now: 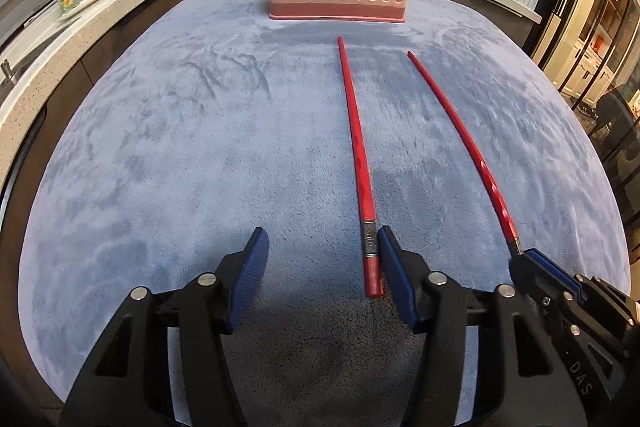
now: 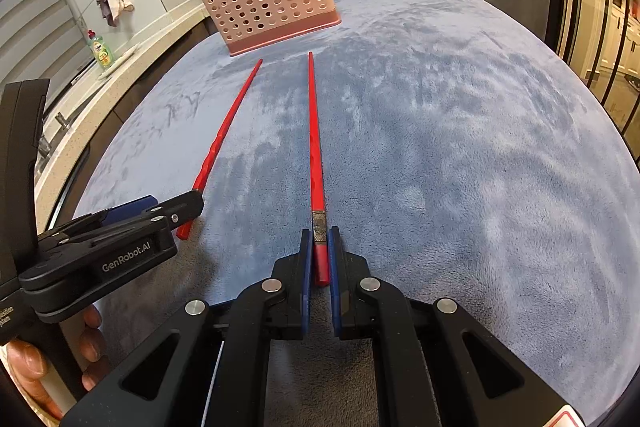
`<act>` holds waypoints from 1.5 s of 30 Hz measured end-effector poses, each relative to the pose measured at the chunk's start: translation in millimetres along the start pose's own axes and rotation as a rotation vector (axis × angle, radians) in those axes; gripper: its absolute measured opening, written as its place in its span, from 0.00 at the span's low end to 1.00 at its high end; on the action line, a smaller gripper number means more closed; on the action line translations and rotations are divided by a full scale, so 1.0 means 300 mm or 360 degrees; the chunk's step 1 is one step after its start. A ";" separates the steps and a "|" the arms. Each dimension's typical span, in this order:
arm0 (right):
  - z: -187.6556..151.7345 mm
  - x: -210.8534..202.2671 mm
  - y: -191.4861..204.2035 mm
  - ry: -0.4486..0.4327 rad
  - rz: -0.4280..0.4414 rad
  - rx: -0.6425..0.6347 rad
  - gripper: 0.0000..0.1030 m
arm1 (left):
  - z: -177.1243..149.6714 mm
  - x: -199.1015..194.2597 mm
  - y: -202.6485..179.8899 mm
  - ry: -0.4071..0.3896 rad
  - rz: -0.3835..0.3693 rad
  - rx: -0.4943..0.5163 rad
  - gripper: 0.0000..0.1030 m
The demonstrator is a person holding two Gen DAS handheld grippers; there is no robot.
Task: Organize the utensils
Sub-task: 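Grasp the other bright red chopstick with the left tool while the right tool holds its chopstick, then lift both red chopsticks and carry them over the pink basket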
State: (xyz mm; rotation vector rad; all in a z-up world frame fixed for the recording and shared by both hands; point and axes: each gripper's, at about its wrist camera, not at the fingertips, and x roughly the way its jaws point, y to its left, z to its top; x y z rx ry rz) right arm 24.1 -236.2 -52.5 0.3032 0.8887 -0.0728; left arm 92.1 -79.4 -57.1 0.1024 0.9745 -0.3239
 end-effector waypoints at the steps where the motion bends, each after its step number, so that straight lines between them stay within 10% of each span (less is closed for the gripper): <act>1: 0.001 0.000 0.000 0.0000 0.0000 0.0000 0.07 | 0.000 0.000 -0.002 0.0000 0.0006 0.0006 0.46; 8: 0.001 -0.001 -0.001 0.0001 0.0003 0.0002 0.07 | 0.007 -0.002 0.003 0.0013 -0.0015 0.0029 0.09; 45: 0.388 -0.413 0.052 -0.0599 0.0161 0.0005 0.07 | 0.325 -0.480 0.168 -0.0491 -0.0148 -0.0157 0.07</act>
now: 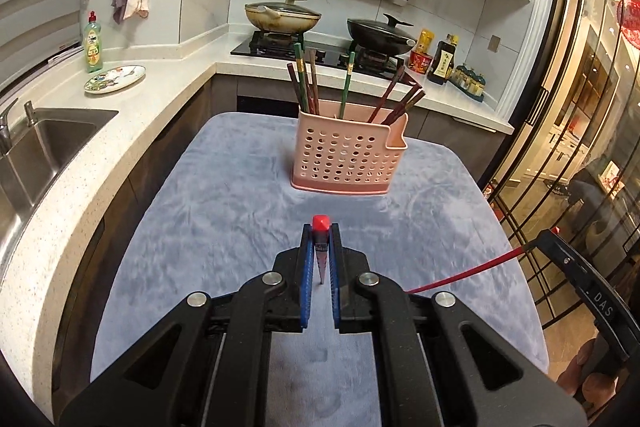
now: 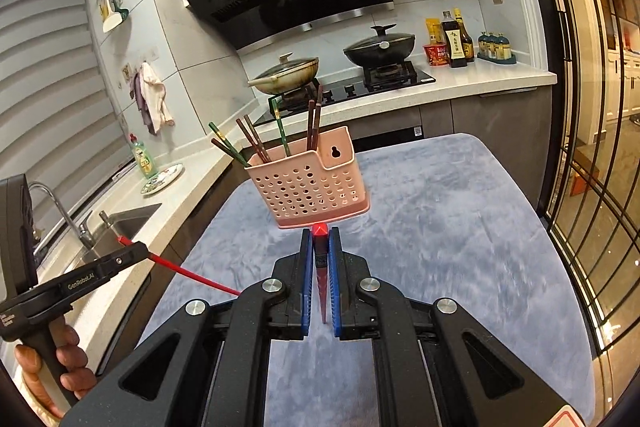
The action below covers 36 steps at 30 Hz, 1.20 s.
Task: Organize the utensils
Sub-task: 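Lift both red chopsticks and carry them over the pink basket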
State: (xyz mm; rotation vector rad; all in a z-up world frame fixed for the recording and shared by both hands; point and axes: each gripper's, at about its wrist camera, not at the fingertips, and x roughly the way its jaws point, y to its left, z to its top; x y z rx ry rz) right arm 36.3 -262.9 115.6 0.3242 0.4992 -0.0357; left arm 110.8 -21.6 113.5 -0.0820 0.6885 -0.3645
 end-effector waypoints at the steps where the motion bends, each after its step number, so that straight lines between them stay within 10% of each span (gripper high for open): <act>1: 0.004 0.003 0.002 -0.0003 -0.0002 -0.0003 0.07 | 0.005 0.006 -0.002 -0.0001 0.0004 0.0002 0.07; 20: 0.385 0.085 0.102 -0.0253 0.0128 -0.0032 0.07 | 0.372 0.040 -0.006 -0.0172 -0.0083 -0.0015 0.07; 36: 0.746 0.426 0.106 -0.0408 0.0100 0.0082 0.07 | 0.756 0.189 -0.006 -0.0506 -0.0027 -0.0029 0.07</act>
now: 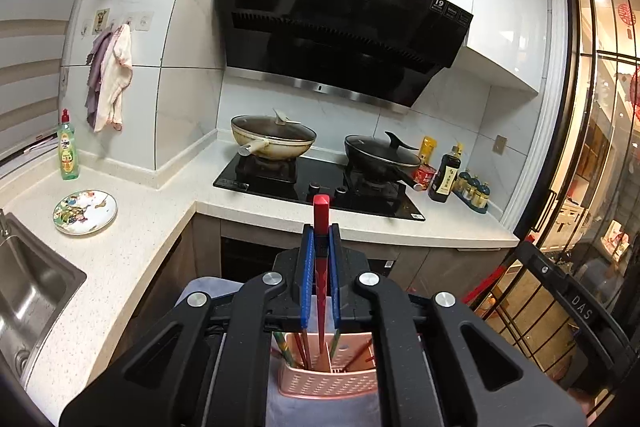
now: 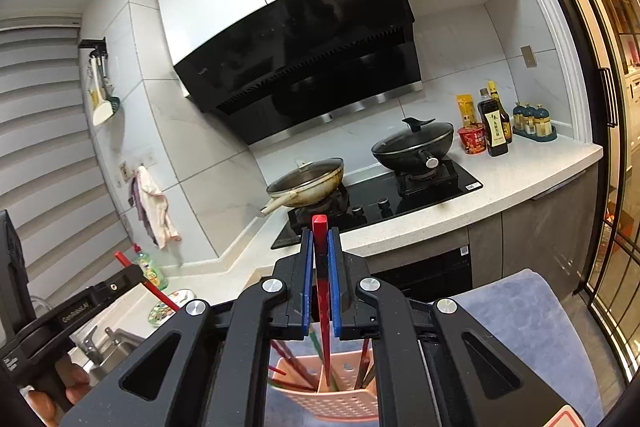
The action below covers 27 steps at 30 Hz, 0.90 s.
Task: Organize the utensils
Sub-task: 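Lift both red chopsticks and carry them over the pink basket, then lower both red chopsticks into the pink basket and open both tools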
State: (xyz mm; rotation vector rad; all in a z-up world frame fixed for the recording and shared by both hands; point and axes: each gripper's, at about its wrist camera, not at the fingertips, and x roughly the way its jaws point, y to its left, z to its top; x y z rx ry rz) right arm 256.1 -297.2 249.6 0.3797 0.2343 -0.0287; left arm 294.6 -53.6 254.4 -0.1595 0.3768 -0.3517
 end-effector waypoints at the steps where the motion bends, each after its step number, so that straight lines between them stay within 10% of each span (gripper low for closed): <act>1: -0.005 0.021 -0.007 0.0011 -0.0009 0.0000 0.07 | -0.005 0.018 0.000 0.0011 0.0003 0.0004 0.07; 19: -0.219 0.211 -0.083 0.0305 -0.0066 -0.0027 0.09 | -0.206 0.230 0.048 0.0247 0.0061 0.0013 0.09; 27: -0.221 0.140 -0.063 0.0299 -0.0062 -0.0069 0.14 | -0.204 0.168 0.036 0.0225 0.0121 0.0048 0.44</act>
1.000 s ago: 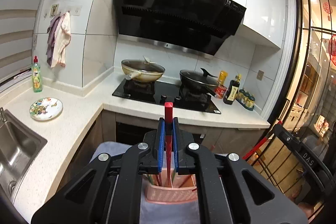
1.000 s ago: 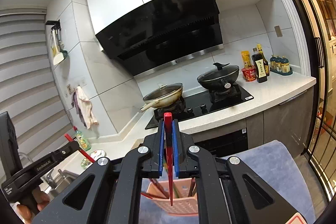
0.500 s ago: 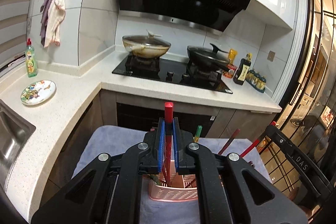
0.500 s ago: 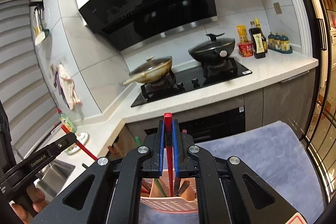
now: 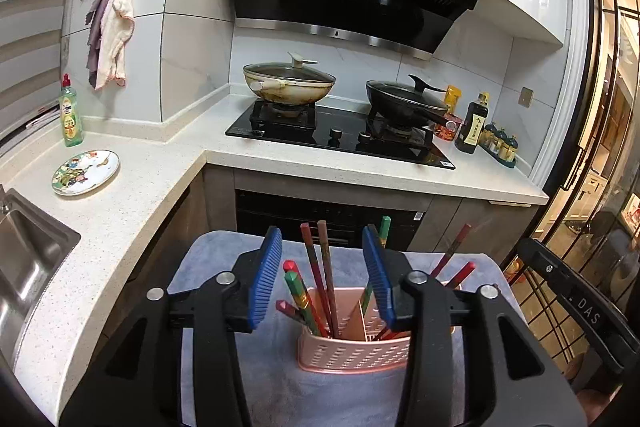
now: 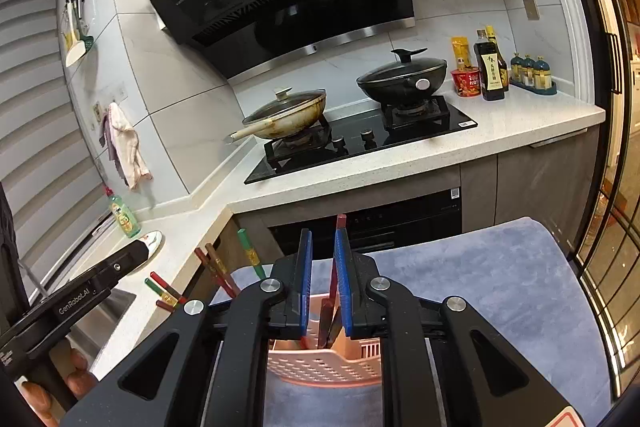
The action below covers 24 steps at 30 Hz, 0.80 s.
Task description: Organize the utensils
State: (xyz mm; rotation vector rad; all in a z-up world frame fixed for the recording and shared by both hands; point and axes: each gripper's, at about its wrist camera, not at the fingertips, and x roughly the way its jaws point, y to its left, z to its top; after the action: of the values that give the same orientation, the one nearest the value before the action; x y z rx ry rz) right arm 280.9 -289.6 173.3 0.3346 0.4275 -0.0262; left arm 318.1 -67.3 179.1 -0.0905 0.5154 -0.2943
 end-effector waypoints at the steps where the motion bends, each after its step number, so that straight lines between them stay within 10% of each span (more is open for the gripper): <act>1: -0.004 -0.012 0.005 0.0000 0.0002 -0.0007 0.15 | -0.004 -0.008 0.000 0.0000 0.0008 0.0001 0.47; 24: -0.245 -0.292 0.093 0.0086 -0.0035 -0.0192 0.34 | -0.192 -0.278 -0.045 0.0037 0.0200 0.0148 0.61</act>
State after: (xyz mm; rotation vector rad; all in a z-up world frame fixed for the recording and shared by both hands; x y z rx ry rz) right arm 174.2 -243.4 155.0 0.2124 0.4840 -0.0130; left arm 217.0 -55.9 170.7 0.0354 0.5276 -0.1963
